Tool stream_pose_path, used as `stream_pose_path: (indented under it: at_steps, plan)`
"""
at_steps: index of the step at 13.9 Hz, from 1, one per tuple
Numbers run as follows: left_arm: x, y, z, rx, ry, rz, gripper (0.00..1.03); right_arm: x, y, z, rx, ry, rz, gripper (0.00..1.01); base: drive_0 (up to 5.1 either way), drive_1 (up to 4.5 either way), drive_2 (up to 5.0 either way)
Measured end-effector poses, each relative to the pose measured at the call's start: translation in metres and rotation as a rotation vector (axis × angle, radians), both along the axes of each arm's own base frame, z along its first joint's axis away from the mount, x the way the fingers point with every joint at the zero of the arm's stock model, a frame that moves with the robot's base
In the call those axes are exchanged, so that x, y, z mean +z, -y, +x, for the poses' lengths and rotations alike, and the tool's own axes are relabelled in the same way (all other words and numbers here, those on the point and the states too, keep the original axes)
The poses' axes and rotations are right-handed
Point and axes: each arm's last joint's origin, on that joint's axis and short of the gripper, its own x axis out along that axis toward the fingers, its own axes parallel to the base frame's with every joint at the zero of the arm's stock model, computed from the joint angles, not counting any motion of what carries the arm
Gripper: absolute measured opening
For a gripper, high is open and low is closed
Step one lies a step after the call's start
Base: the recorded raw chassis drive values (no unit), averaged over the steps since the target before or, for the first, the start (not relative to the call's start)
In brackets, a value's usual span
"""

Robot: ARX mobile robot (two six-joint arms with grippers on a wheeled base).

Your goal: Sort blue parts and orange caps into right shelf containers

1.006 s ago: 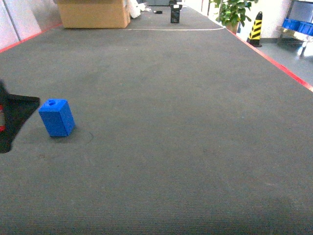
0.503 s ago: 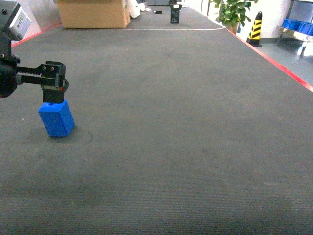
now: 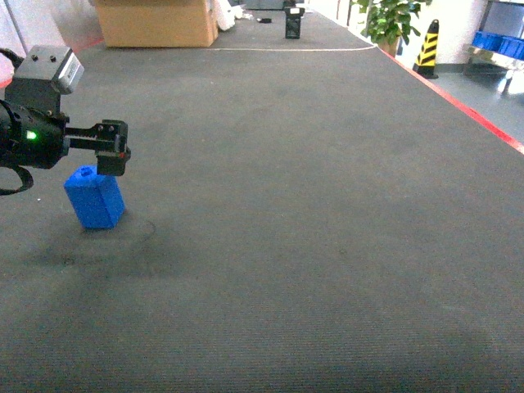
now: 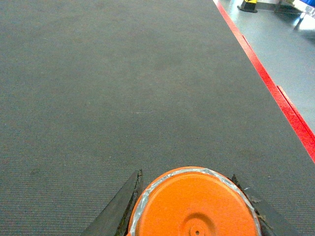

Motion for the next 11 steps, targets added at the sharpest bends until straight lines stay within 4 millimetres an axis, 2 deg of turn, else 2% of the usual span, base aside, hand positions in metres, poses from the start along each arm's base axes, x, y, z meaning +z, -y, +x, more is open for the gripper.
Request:
stream_pose_path:
  at_steps: [2, 3, 4, 7, 9, 11]
  plan:
    - [-0.013, -0.006, 0.009, 0.019, -0.039, -0.004, 0.98, 0.0, 0.0, 0.0, 0.0, 0.001, 0.0, 0.43, 0.0, 0.0, 0.0]
    - [-0.034, -0.013, 0.009, 0.073, -0.103, 0.029, 0.98, 0.0, 0.0, 0.0, 0.0, 0.0, 0.0, 0.43, 0.0, 0.0, 0.0]
    - [-0.044, -0.015, 0.003, 0.065, -0.142, 0.018, 0.8, 0.0, 0.0, 0.0, 0.0, 0.0, 0.0, 0.43, 0.0, 0.0, 0.0]
    - [-0.045, -0.015, 0.002, 0.05, -0.137, 0.008, 0.71, 0.0, 0.0, 0.0, 0.0, 0.0, 0.0, 0.43, 0.0, 0.0, 0.0]
    - [-0.042, -0.013, -0.009, 0.022, -0.126, -0.009, 0.49, 0.0, 0.0, 0.0, 0.0, 0.0, 0.0, 0.43, 0.0, 0.0, 0.0]
    - [-0.017, -0.009, -0.035, -0.011, -0.038, -0.029, 0.45, 0.0, 0.0, 0.0, 0.0, 0.0, 0.0, 0.43, 0.0, 0.0, 0.0]
